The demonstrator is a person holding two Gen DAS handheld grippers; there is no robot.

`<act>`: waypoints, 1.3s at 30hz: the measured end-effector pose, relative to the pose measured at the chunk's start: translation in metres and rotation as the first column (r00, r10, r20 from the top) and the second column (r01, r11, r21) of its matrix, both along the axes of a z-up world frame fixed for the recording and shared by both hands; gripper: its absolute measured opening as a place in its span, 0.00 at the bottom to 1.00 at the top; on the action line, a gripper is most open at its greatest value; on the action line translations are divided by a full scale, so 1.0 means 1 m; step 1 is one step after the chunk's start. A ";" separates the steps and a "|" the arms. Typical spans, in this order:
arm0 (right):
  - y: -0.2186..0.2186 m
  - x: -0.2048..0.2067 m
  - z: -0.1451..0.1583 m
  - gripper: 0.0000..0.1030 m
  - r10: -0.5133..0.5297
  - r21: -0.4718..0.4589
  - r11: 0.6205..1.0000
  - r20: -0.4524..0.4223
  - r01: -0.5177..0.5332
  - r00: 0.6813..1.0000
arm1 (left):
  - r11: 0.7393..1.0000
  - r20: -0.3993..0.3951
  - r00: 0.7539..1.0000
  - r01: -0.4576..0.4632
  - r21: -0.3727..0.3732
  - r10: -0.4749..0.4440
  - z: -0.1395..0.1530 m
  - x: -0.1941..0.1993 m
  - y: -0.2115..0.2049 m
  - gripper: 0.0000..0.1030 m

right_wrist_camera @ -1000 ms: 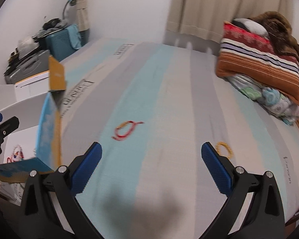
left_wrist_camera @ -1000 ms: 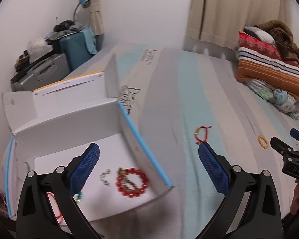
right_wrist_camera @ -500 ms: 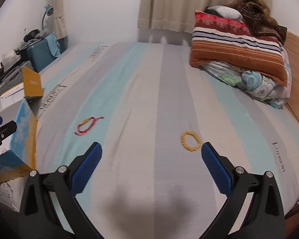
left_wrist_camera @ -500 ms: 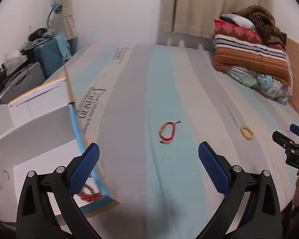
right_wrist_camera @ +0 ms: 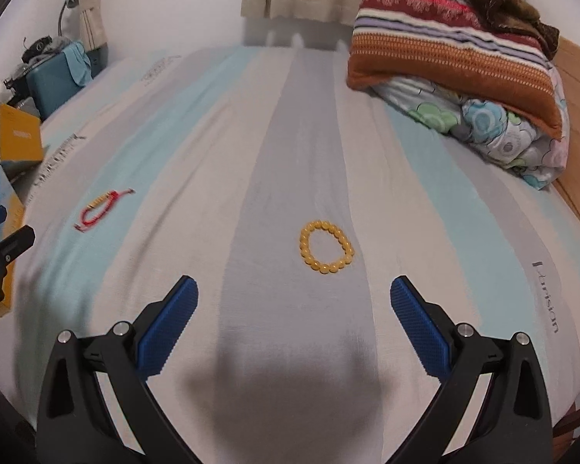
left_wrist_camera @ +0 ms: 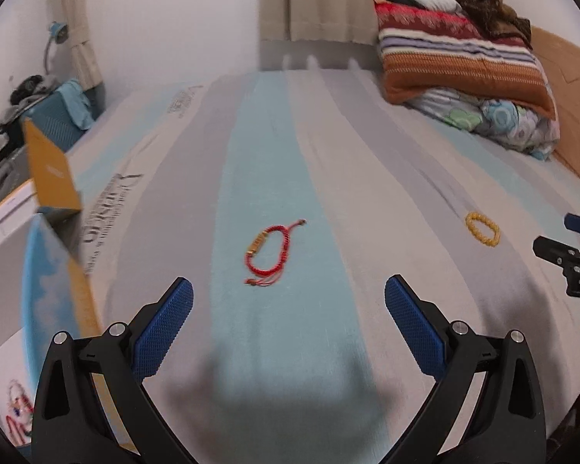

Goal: Organize jewelry
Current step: 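Move both tools back over the red string and yellow bead bracelets, then grasp the red string bracelet with the left tool while the right tool grasps the yellow bead bracelet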

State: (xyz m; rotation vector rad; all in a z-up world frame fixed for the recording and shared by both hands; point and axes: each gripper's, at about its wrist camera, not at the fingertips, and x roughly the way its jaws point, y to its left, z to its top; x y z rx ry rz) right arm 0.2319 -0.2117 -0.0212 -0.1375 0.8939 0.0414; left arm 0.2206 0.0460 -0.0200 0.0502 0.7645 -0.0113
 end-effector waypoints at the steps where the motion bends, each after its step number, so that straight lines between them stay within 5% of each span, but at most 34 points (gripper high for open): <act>1: -0.001 0.005 -0.005 0.93 0.001 -0.001 1.000 -0.005 -0.001 1.000 | 1.000 -0.001 1.000 -0.001 0.000 0.001 -0.004 0.003 0.000 0.94; 6: -0.006 0.031 -0.028 0.93 -0.003 -0.013 1.000 -0.034 0.002 0.999 | 0.999 -0.016 0.999 0.031 0.030 -0.031 -0.029 0.031 -0.005 0.94; 25: -0.044 0.089 -0.098 0.91 -0.048 0.003 0.999 -0.130 0.049 0.990 | 0.999 -0.142 0.990 -0.004 -0.039 -0.001 -0.094 0.118 0.025 0.92; 29: -0.040 0.087 -0.099 0.74 -0.014 0.027 0.999 -0.134 0.018 0.991 | 0.999 -0.147 0.989 0.008 -0.053 -0.016 -0.094 0.120 0.027 0.83; 39: -0.034 0.088 -0.095 0.38 0.013 0.026 1.000 -0.149 -0.009 0.989 | 0.997 -0.172 0.983 0.062 -0.043 -0.069 -0.090 0.115 0.024 0.43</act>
